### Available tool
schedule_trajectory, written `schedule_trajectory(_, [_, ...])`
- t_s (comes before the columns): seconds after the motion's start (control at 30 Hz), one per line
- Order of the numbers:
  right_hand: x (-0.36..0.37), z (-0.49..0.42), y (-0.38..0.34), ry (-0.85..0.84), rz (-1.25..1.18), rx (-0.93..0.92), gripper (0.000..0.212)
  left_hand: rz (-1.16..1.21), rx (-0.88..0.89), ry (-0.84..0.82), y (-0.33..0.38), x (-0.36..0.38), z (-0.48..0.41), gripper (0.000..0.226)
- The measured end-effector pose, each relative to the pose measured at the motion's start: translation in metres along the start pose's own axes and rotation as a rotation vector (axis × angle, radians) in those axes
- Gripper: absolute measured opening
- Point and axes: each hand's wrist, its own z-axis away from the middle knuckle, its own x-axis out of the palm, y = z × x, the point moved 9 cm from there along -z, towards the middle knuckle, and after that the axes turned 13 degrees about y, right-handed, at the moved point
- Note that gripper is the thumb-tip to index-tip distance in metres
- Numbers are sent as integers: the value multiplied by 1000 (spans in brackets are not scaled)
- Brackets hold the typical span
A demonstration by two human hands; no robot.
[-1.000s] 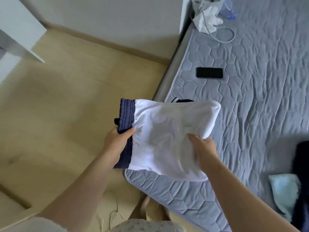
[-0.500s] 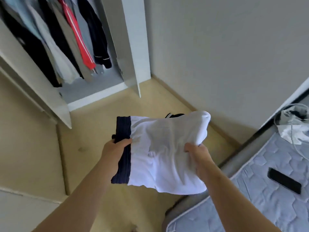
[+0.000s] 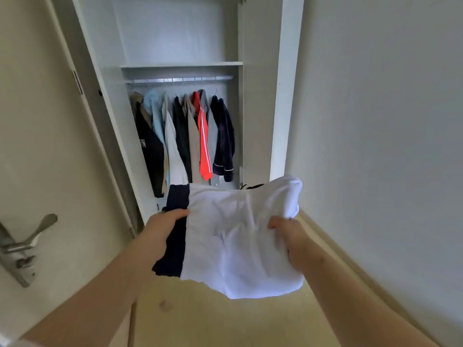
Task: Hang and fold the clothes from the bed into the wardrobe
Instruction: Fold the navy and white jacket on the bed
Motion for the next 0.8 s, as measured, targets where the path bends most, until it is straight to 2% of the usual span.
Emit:
schedule_trajectory(0.2, [61,-50,-70,-55,-40,-44,4,12,66,35,87,-2,-62,22])
schedule_trajectory(0.37, [100,-120,-122,-158,-83,-94,23,41,122,66,143,25,-119,16])
schedule_trajectory(0.57, [136,-235,-195,-222,-95,-139,39,66,162,107,209,87,-199,22])
schedule_trajectory(0.7, [163,-296,-237,-246,-78,-168,30,64,184,130,246,120,-244,30])
schedule_trajectory(0.8, [188,-332,-256,-268,-72,-166,32,49,201,157,272,127,-276,33])
